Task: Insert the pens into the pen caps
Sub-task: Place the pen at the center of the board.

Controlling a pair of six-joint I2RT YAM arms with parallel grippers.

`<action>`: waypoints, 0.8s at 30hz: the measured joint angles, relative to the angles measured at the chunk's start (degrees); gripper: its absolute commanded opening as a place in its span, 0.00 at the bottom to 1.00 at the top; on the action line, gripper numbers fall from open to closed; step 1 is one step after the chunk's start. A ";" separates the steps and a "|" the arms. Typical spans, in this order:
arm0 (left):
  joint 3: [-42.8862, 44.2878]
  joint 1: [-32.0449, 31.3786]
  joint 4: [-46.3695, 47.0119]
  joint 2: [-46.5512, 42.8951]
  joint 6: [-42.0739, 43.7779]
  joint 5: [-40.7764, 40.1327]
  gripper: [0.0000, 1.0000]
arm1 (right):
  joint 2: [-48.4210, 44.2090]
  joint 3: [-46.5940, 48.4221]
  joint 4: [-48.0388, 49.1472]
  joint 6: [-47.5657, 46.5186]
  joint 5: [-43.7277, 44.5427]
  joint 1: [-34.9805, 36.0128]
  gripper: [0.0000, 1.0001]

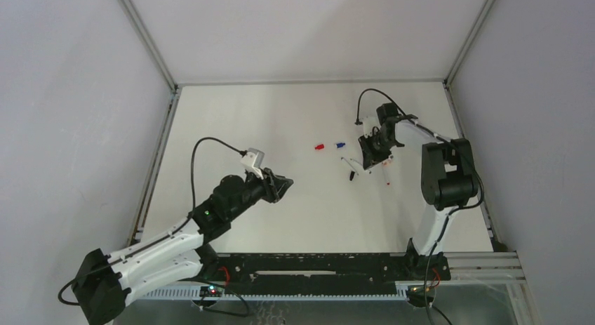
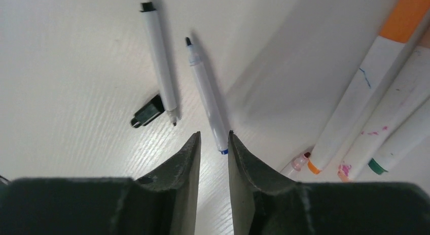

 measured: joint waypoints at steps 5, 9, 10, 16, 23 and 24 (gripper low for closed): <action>-0.96 0.00 0.00 -4.55 0.07 0.42 0.46 | -6.82 -0.02 0.17 -2.78 -3.48 -0.35 0.43; -2.99 0.00 1.18 -9.81 0.44 0.35 0.59 | -12.35 2.05 0.07 -12.96 -9.70 -0.33 0.52; -3.45 0.00 1.55 -10.67 0.55 0.35 0.64 | -12.76 2.69 -0.11 -17.05 -11.69 -0.33 0.57; -8.50 0.00 6.71 -15.67 0.46 0.02 0.75 | -7.63 7.74 -10.82 -54.40 -17.64 1.46 0.54; -11.58 0.00 7.85 -20.20 0.48 -2.25 0.77 | 8.02 23.34 -14.36 -62.79 -15.87 5.27 0.50; -11.67 0.00 7.74 -20.85 0.48 -2.54 0.78 | 9.27 24.68 -14.47 -63.04 -15.39 5.84 0.49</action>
